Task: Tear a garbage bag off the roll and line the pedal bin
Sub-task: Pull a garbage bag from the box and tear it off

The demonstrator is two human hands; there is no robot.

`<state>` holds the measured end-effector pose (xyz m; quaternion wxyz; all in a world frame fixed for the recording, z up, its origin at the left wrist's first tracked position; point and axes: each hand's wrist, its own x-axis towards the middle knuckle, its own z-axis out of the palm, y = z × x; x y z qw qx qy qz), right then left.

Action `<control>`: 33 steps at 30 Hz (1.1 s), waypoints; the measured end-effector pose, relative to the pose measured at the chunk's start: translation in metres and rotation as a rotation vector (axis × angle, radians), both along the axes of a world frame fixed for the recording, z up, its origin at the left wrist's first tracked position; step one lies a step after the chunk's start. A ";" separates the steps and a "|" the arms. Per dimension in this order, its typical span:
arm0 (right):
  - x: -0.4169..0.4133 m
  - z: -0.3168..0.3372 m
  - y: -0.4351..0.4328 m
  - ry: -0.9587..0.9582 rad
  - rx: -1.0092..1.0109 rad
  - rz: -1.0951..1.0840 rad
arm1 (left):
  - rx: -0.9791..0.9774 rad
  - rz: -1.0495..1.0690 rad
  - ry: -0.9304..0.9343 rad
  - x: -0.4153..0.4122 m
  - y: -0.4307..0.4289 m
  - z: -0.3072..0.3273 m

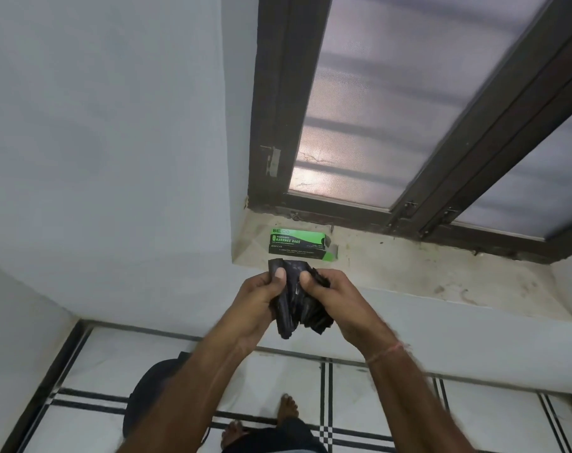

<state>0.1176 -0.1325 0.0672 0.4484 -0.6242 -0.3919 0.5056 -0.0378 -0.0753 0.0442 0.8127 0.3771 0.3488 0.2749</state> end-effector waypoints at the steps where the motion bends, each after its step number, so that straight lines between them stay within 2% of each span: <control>1: 0.002 0.000 0.000 0.056 -0.003 -0.002 | -0.038 0.001 -0.034 0.005 0.000 0.002; 4: 0.000 -0.001 -0.001 0.227 -0.018 -0.024 | -0.129 0.027 -0.076 0.008 -0.002 0.000; 12: 0.023 -0.003 0.012 0.534 -0.005 -0.028 | -0.199 0.092 -0.169 0.032 0.004 0.002; 23: 0.047 -0.005 0.024 0.947 0.079 -0.212 | -0.263 0.220 -0.299 0.082 0.004 0.005; 27: 0.059 -0.008 0.032 1.141 0.038 -0.347 | -0.391 0.390 -0.354 0.098 0.006 0.005; 29: 0.063 -0.009 0.033 1.113 0.033 -0.337 | -0.364 0.426 -0.334 0.103 0.007 0.004; 33: 0.079 -0.003 0.034 0.827 0.025 -0.273 | -0.154 0.397 -0.133 0.106 0.012 0.002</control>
